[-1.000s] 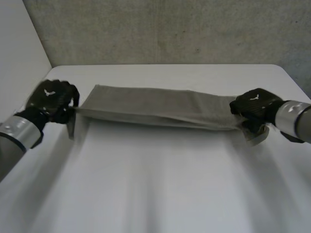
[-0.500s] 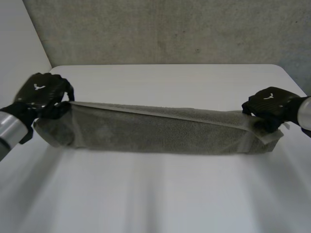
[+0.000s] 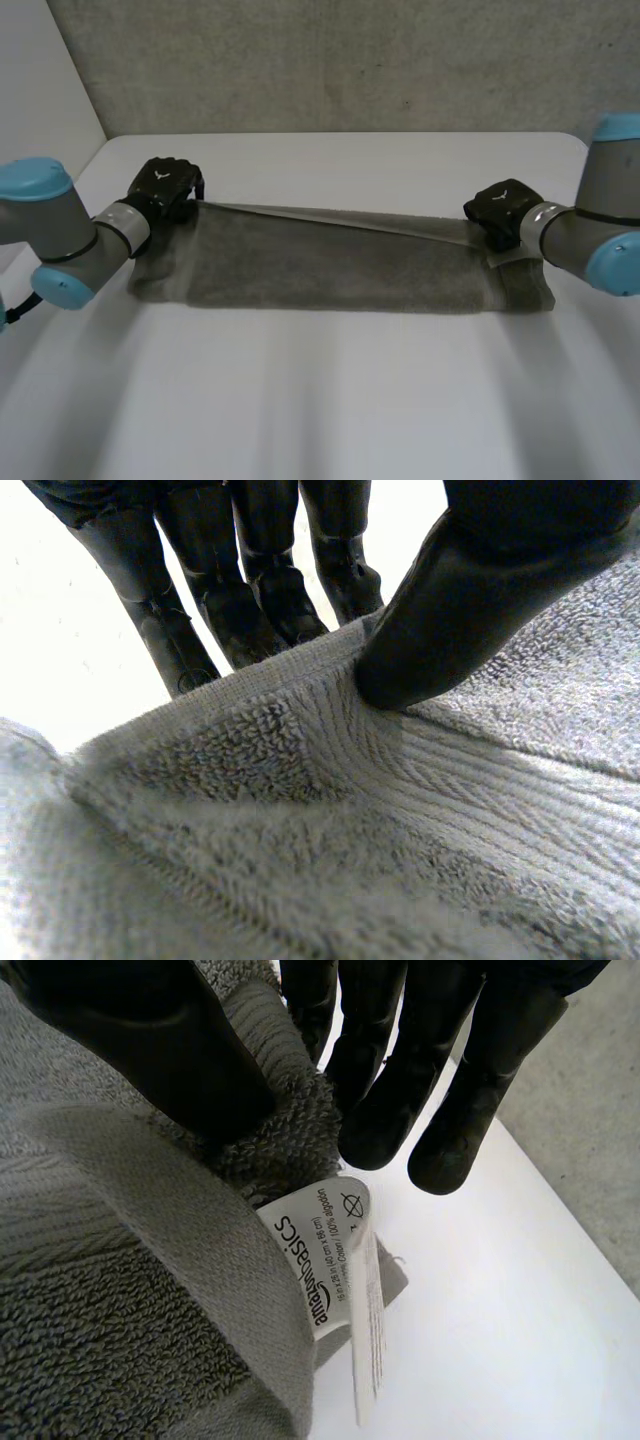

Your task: Fold the towel.

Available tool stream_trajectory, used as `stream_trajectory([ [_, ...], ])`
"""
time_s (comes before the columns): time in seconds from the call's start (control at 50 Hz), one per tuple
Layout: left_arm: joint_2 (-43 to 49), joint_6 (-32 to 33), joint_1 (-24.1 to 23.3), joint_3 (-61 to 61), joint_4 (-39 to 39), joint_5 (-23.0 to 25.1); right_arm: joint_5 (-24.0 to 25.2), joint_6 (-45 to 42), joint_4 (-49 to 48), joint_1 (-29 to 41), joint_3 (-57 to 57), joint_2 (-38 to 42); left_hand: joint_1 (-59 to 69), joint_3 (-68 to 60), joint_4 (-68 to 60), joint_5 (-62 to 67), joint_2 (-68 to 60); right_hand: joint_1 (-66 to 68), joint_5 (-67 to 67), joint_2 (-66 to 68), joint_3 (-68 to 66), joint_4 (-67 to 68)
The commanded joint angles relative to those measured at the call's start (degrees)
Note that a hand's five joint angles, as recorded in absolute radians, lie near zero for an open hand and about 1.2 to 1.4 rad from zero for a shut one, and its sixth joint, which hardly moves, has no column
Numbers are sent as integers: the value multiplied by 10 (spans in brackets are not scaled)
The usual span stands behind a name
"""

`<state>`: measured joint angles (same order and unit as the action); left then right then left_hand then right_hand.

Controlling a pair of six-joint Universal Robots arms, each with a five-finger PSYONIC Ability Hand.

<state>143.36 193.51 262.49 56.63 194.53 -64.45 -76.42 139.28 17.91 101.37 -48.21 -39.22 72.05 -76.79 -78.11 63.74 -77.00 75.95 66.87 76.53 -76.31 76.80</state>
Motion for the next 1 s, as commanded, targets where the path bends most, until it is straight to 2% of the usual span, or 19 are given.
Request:
stream_trajectory([
  [0.02, 44, 2, -3, -55, -3, -9, -24, 5, -2, 11, 41, 49, 80, -32, -19, 63, -30, -14, -23, -20, 17, -22],
  [0.04, 51, 2, -6, -63, -3, -9, -26, 10, -4, 11, 47, 58, 45, 3, 16, 28, 5, -174, -183, -180, 178, -183],
  [0.06, 54, 2, -8, -69, -2, -9, -26, 10, -4, 11, 47, 58, -124, 171, 184, -141, 173, -176, -185, -182, 179, -184],
  [0.08, 54, 2, -8, -69, -2, -9, -27, 17, -7, 11, 52, 63, -125, 173, 186, -142, 175, -397, -407, -403, 401, -406],
  [0.1, 56, 2, -10, -71, -3, -9, -27, 17, -7, 11, 52, 64, -322, 369, 383, -339, 371, -400, -409, -405, 403, -408],
  [0.12, 56, 2, -10, -71, -3, -9, -27, 25, -10, 11, 58, 67, -324, 371, 385, -341, 373, -616, -625, -622, 620, -625],
  [0.16, 54, 1, -12, -71, -3, -9, -27, 35, -14, 12, 62, 69, -580, 628, 641, -597, 630, -659, -669, -665, 663, -668],
  [0.2, 51, 1, -14, -70, -2, -9, -28, 59, -17, 14, 72, 66, -611, 659, 672, -628, 661, -659, -669, -665, 663, -668],
  [0.32, 30, -1, -22, -70, 1, -9, -27, 93, -18, 20, 77, 42, -612, 659, 672, -628, 661, -659, -669, -665, 663, -668],
  [0.5, -21, -4, -25, -57, -4, -9, -31, 156, -39, 24, 40, -58, -612, 659, 672, -628, 661, -659, -669, -665, 663, -668],
  [0.64, -120, -8, -25, 47, 0, -9, -54, 167, -110, 16, -44, -162, -608, 656, 669, -625, 658, -659, -669, -665, 663, -668],
  [0.8, -217, -29, -23, 167, 0, -9, -49, 166, -108, 14, -121, -245, -598, 646, 659, -615, 648, -659, -669, -665, 663, -668],
  [0.92, -268, -57, -22, 253, 1, -9, -45, 161, -82, 18, -180, -261, -593, 641, 654, -610, 643, -659, -669, -665, 663, -668],
  [1.0, -282, -62, -23, 291, 3, -9, -44, 129, -63, 16, -242, -259, -593, 641, 654, -610, 643, -659, -669, -665, 663, -668],
])
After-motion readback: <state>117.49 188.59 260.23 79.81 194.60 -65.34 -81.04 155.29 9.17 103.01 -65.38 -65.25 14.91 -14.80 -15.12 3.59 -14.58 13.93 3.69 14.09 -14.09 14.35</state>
